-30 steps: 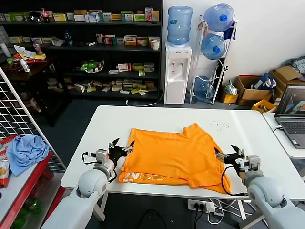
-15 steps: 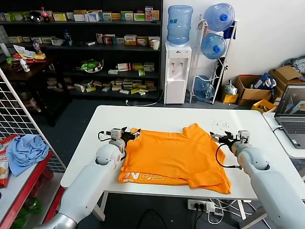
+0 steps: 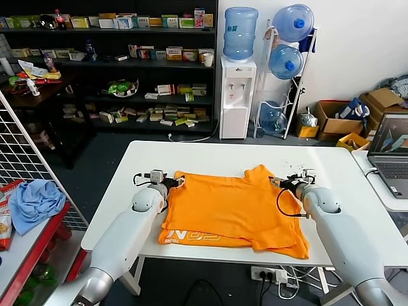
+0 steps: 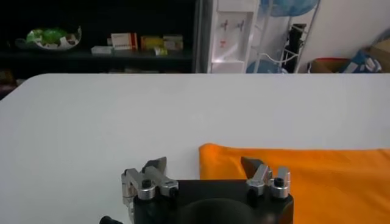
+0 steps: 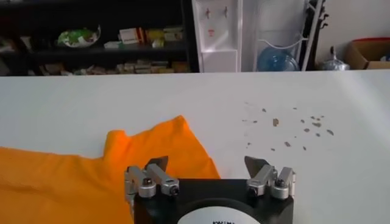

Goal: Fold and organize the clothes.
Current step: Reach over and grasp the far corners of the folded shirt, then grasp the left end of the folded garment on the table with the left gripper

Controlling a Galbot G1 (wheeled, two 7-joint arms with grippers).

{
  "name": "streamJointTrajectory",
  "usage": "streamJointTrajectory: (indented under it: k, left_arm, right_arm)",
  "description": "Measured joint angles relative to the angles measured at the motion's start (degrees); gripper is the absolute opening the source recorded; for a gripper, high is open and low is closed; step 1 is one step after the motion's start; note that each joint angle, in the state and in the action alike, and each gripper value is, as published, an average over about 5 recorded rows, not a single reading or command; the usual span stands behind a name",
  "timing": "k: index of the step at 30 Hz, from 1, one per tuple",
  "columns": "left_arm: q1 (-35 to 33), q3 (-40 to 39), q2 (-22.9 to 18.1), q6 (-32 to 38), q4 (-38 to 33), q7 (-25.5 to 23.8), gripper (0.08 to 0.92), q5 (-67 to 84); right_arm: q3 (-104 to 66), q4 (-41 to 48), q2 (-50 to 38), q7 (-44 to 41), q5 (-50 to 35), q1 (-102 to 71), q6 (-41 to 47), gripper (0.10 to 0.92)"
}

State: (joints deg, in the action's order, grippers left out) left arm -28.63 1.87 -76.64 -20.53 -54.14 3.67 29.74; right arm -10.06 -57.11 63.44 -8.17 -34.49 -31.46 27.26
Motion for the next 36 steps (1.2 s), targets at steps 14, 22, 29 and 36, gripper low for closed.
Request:
streamJointTrajectory:
  k: [14,22,29,36]
  left_arm:
    - [-0.5,0.1,0.1,0.5,0.1,-0.6,0.441,0.3]
    - [-1.8,0.2,1.1,0.9,-2.2,-0.4,0.216,0.7]
    - [-3.5,0.8,2.8,0.9,-6.0,0.4,0.089,1.8]
    - [-6.8,1.3,5.8,-0.1,-12.7,1.6,0.089,4.2]
  right_arm:
    - [0.3,4.1,2.4,-0.6,2.5,1.8,-1.1,0.351]
    - [0.5,2.7,1.9,0.7,2.0,1.0,-2.1,0.144]
    - [1.1,-3.8,-0.3,3.5,0.0,-1.5,-2.1,0.125]
    - [0.1,-13.9,-4.4,7.4,-2.4,-7.1,-1.1,0.125]
